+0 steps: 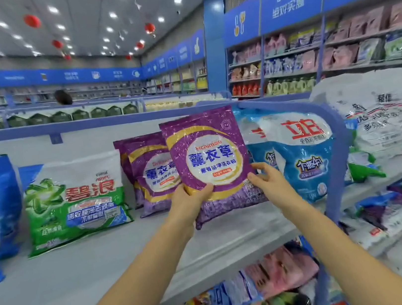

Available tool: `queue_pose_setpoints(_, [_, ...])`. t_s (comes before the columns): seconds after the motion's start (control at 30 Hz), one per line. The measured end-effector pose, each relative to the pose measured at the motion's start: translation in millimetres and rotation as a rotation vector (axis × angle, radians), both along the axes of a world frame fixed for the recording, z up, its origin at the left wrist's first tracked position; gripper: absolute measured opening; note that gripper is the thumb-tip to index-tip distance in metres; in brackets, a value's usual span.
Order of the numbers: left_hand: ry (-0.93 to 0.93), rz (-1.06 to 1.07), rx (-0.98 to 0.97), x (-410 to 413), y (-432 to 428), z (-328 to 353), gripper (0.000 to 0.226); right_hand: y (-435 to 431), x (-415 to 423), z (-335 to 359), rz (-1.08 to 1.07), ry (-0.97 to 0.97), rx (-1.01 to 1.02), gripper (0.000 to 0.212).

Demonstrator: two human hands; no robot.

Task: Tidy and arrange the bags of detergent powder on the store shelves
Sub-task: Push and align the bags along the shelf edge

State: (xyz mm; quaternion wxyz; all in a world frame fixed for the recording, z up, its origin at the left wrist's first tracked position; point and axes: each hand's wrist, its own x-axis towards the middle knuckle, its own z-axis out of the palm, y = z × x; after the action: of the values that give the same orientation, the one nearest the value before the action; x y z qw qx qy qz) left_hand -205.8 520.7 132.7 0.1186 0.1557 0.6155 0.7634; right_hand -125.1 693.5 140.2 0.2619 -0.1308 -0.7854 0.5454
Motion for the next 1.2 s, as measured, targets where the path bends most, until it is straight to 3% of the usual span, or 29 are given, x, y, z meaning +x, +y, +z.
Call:
queue_pose_setpoints(0.2, [-0.117,0.196,-0.043,-26,71,-17,0.028,61,-37,-16,0.054,-0.097,0.095,0.038])
queue_pose_setpoints(0.4, [-0.109,0.285,-0.100,-40,103,-35,0.054,55,-64,-34,0.084,-0.091,0.164,0.058])
queue_pose_setpoints(0.5, [-0.135,0.315,-0.109,-41,105,-34,0.054,53,-63,-41,0.053,-0.094,0.208,0.064])
queue_pose_setpoints(0.73, [-0.083,0.329,-0.106,-41,102,-32,0.064,58,-62,-53,0.052,-0.023,0.294,0.059])
queue_pose_setpoints(1.0, [-0.056,0.206,-0.126,-42,103,-28,0.079,52,-41,-41,0.062,0.114,0.408,0.056])
queue_pose_setpoints(1.1, [-0.074,0.251,-0.090,-36,100,-24,0.091,47,-20,-33,0.084,0.149,0.442,0.051])
queue_pose_setpoints(1.2, [-0.050,0.343,-0.097,-26,92,-15,0.084,40,7,-18,0.087,0.238,0.446,0.044])
